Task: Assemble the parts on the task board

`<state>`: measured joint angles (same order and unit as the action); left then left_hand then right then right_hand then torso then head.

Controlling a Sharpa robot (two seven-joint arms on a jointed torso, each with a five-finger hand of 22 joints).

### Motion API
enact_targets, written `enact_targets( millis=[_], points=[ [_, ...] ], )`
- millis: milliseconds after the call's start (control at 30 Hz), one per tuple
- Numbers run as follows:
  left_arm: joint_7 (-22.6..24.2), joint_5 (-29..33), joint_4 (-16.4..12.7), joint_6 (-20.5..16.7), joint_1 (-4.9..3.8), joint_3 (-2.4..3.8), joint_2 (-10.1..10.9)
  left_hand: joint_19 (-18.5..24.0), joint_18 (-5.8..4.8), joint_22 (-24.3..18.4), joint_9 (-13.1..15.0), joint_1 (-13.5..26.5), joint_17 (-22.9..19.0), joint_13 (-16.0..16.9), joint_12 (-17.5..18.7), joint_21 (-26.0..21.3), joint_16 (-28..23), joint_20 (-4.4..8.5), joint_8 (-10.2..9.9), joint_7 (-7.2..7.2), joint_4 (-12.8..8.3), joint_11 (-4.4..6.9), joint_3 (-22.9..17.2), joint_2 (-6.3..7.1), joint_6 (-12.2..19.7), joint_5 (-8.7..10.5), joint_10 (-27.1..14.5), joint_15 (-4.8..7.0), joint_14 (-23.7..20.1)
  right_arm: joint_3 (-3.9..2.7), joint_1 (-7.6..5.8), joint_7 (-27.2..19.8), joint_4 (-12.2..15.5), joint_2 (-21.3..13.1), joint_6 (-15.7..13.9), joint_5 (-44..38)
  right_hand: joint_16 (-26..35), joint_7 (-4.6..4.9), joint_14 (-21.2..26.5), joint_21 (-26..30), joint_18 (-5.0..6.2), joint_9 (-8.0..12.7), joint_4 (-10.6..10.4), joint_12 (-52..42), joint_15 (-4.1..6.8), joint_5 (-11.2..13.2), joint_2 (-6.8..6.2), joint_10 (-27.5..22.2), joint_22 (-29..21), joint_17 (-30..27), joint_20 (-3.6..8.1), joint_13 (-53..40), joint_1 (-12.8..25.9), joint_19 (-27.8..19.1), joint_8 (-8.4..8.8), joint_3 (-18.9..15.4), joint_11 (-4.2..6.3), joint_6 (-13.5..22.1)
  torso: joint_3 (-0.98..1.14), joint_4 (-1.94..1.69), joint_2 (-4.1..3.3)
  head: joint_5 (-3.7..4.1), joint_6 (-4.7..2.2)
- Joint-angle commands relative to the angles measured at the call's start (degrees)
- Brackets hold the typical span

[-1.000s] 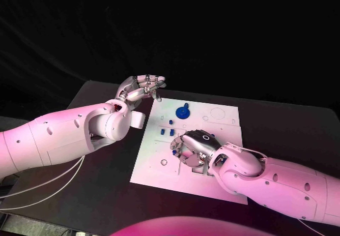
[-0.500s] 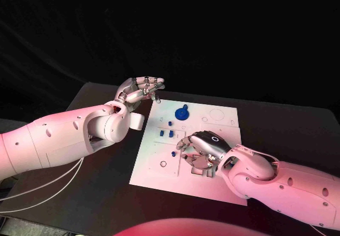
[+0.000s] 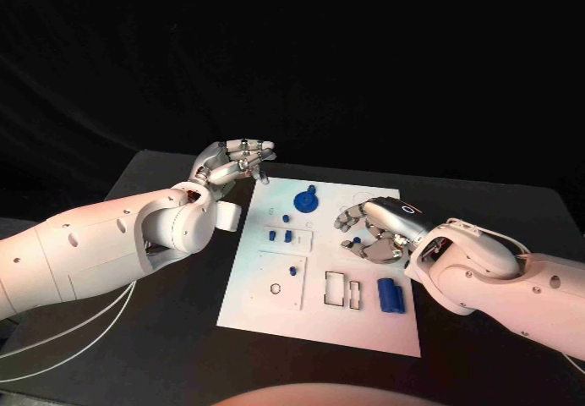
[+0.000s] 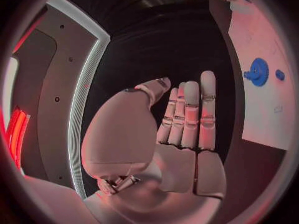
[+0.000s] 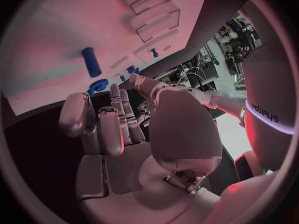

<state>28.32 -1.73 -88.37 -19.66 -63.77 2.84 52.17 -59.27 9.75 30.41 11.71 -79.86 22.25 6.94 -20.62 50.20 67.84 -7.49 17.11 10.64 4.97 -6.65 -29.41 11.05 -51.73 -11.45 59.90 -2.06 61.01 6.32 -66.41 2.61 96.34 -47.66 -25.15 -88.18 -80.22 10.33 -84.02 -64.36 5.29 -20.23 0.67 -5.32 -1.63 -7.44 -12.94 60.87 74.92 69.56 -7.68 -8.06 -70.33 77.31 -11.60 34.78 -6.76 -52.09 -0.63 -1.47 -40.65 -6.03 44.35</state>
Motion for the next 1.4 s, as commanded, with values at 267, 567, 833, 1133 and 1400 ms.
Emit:
enact_targets(
  millis=[267,567,833,1133,1400],
  points=[
    [0.18,-0.22,-0.03,1.09,0.03,-0.04,-0.13,0.36,0.8,-0.06,-0.07,-0.5,-0.09,0.08,-0.27,-0.23,-0.38,0.12,0.09,0.04,-0.33,0.07,-0.01,0.09,0.2,-0.16,-0.31,-0.13,-0.35,0.0,-0.88,0.33,-0.81,-1.32,9.55,-1.33,-0.02,-0.15,-1.53,0.98,0.54,0.15,-0.14,0.36,-0.27,-0.64,-1.19,-1.11,0.87,0.18,0.02,0.64,-0.06,-0.34,0.6,-2.38,0.01,0.5,0.06,0.01,-0.02,0.88,-0.3],
    [0.05,-0.22,-0.05,1.16,0.08,-0.06,-0.09,0.37,0.8,-0.06,-0.07,-0.57,-0.12,0.09,-0.33,-0.23,-0.39,0.12,0.12,0.04,-0.42,0.07,-0.05,0.09,0.2,-0.15,-0.36,-0.13,-0.37,0.02,-0.82,2.55,-1.5,-1.43,9.55,-3.56,0.4,-0.2,-1.31,1.49,0.58,0.1,-0.73,-0.09,-0.18,2.24,0.77,-0.86,0.63,-0.69,0.09,1.03,-1.04,-0.3,0.61,-3.05,0.09,-0.13,-0.07,-0.16,-0.06,1.25,-0.11],
    [-0.03,-0.22,-0.08,1.14,0.09,-0.06,-0.01,0.37,0.81,-0.06,-0.07,-0.58,-0.13,0.09,-0.34,-0.23,-0.4,0.12,0.13,0.04,-0.45,0.06,-0.06,0.09,0.2,-0.15,-0.4,-0.13,-0.38,0.03,-0.72,4.11,-1.89,-1.02,6.57,-3.94,0.4,-0.2,-1.36,1.49,0.54,0.03,-1.13,-0.69,-0.14,3.76,2.83,-0.03,0.68,-0.84,0.15,1.41,-2.34,-0.01,0.42,-1.98,0.13,-1.22,-0.05,-0.15,-0.04,1.3,-0.13],
    [-0.05,-0.22,-0.13,1.13,0.09,-0.06,0.08,0.37,0.81,-0.06,-0.07,-0.58,-0.13,0.09,-0.34,-0.23,-0.4,0.12,0.13,0.04,-0.45,0.06,-0.06,0.09,0.2,-0.15,-0.4,-0.13,-0.38,0.04,-0.56,4.33,-1.93,-0.63,6.05,-4.11,0.01,-0.58,-1.58,0.29,0.3,-0.29,-1.03,-2.08,0.26,4.14,3.67,2.72,1.43,-0.29,0.42,1.49,-3.38,0.77,-0.32,-0.49,0.68,-3.15,-0.04,-0.11,-0.07,1.3,-0.12],
    [-0.07,-0.22,-0.11,1.14,0.09,-0.06,0.11,0.37,0.8,-0.06,-0.08,-0.57,-0.15,0.09,-0.37,-0.23,-0.4,0.12,0.15,0.06,-0.48,0.04,-0.07,0.07,0.21,-0.13,-0.49,-0.14,-0.39,0.06,-0.38,4.6,-2.04,-0.45,7.19,-4.35,-0.29,-1.5,-1.76,-1.07,0.02,-0.86,-0.83,-4.03,1.23,4.27,3.9,6.67,2.31,0.12,1.22,0.85,-3.87,1.55,-1.45,-0.04,1.9,-5.28,-0.01,-0.11,-0.04,1.24,-0.02]
  ],
)
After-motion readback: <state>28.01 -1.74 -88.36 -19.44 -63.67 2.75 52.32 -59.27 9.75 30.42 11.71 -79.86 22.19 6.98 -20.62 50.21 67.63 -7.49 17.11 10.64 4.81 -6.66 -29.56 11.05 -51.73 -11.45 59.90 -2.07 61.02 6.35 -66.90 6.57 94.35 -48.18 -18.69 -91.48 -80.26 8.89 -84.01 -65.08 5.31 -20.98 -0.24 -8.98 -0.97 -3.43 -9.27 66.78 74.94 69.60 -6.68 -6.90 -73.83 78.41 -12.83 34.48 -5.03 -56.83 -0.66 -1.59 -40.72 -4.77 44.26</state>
